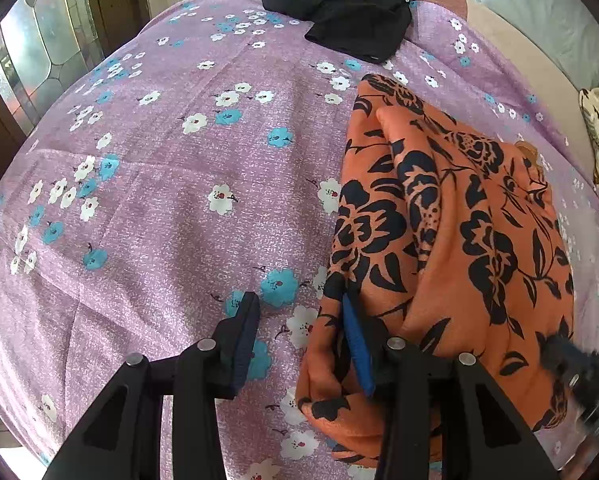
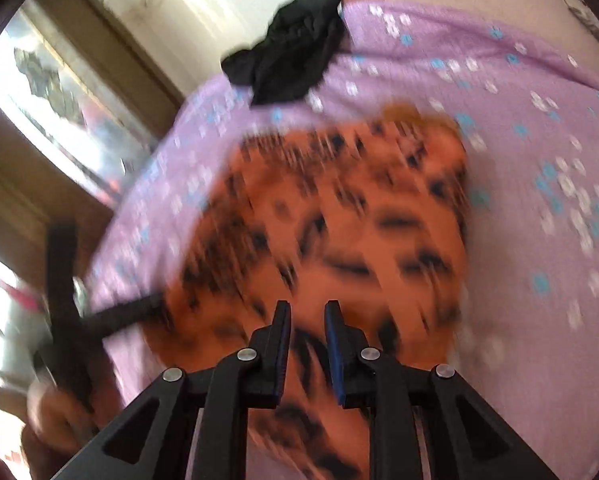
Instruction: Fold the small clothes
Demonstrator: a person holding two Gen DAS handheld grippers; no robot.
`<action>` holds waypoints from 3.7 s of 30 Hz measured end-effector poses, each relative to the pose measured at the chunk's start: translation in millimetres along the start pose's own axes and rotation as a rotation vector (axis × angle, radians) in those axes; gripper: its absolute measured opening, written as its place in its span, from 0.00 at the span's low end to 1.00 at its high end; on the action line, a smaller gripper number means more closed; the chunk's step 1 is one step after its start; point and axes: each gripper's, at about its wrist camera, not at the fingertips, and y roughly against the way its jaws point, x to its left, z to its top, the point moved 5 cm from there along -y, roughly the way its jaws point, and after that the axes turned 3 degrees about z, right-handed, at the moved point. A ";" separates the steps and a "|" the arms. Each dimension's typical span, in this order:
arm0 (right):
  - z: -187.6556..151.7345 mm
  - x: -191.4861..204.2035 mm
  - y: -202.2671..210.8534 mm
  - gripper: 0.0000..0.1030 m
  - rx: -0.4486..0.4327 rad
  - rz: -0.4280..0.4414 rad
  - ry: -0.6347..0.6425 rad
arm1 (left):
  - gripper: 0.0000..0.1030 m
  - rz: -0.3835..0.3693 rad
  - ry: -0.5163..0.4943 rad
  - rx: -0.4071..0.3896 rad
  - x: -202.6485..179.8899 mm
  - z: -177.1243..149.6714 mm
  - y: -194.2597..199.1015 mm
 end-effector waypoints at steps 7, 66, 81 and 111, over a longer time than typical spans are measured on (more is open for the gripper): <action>-21.4 -1.7 2.5 0.21 -0.084 -0.014 0.058 | 0.43 0.037 -0.028 -0.019 1.1 0.3 -0.5; 95.0 -90.8 -23.5 0.21 -0.104 0.141 -0.254 | 0.71 0.001 0.052 -0.077 -13.1 44.9 -1.4; 120.3 -115.7 -23.5 0.62 -0.262 0.026 -0.293 | 0.73 0.011 0.077 -0.062 -7.9 44.4 -9.6; 137.1 -102.2 -7.2 0.25 -0.196 0.129 -0.269 | 0.80 -0.141 0.068 -0.210 -9.6 58.4 29.9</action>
